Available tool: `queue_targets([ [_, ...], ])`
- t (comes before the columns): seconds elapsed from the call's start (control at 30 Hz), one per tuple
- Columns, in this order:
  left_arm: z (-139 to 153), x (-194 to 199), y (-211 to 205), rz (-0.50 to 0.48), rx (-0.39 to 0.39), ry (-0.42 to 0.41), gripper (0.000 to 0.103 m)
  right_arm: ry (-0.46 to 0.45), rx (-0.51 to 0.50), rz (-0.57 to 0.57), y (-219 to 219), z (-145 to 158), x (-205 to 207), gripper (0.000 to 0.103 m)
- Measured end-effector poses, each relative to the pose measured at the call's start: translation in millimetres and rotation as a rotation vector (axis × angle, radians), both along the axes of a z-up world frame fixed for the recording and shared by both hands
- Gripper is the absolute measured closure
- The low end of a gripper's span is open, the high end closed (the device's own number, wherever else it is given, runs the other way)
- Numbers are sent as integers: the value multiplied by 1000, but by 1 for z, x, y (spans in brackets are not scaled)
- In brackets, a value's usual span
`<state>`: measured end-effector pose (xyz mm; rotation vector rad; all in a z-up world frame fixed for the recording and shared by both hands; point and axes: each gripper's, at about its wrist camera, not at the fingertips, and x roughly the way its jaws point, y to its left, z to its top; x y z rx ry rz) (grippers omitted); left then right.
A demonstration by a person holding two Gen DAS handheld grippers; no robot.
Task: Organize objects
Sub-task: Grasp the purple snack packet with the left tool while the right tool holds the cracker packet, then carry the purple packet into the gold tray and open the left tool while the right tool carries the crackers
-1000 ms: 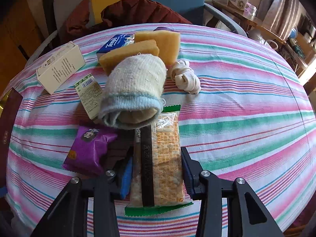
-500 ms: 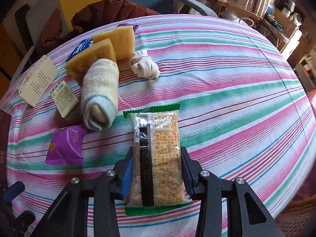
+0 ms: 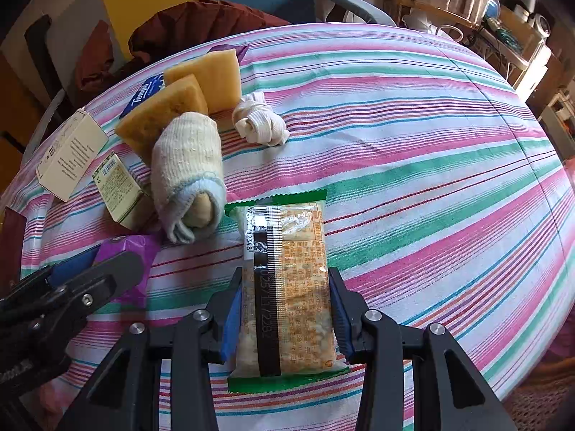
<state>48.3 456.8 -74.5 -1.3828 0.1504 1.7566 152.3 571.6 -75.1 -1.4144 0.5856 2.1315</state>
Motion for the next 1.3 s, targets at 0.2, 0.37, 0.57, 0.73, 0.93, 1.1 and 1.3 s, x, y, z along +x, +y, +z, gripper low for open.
queue_targets([
  [0.2, 2, 21, -19, -73, -4, 189, 44, 8, -13, -8, 4, -1, 0, 60],
  [0.37, 2, 29, -28, -110, -19, 283, 44, 7, -3, -5, 5, -1, -1, 57],
  [0.57, 6, 39, -19, -167, -54, 401, 44, 13, 3, -10, 5, -1, 0, 56],
  [0.73, -3, 29, -19, -191, -70, 418, 48, 6, 18, 1, 2, -1, -1, 54],
  [0.93, -2, 23, -35, -192, -23, 418, 49, 16, 39, 3, -5, -3, -5, 51],
  [1.1, -4, 27, -38, -187, -15, 430, 50, 15, 56, 8, -3, -2, -7, 61],
  [1.3, -3, 27, -62, -136, 14, 434, 51, 46, 12, -3, -1, 3, 1, 62],
])
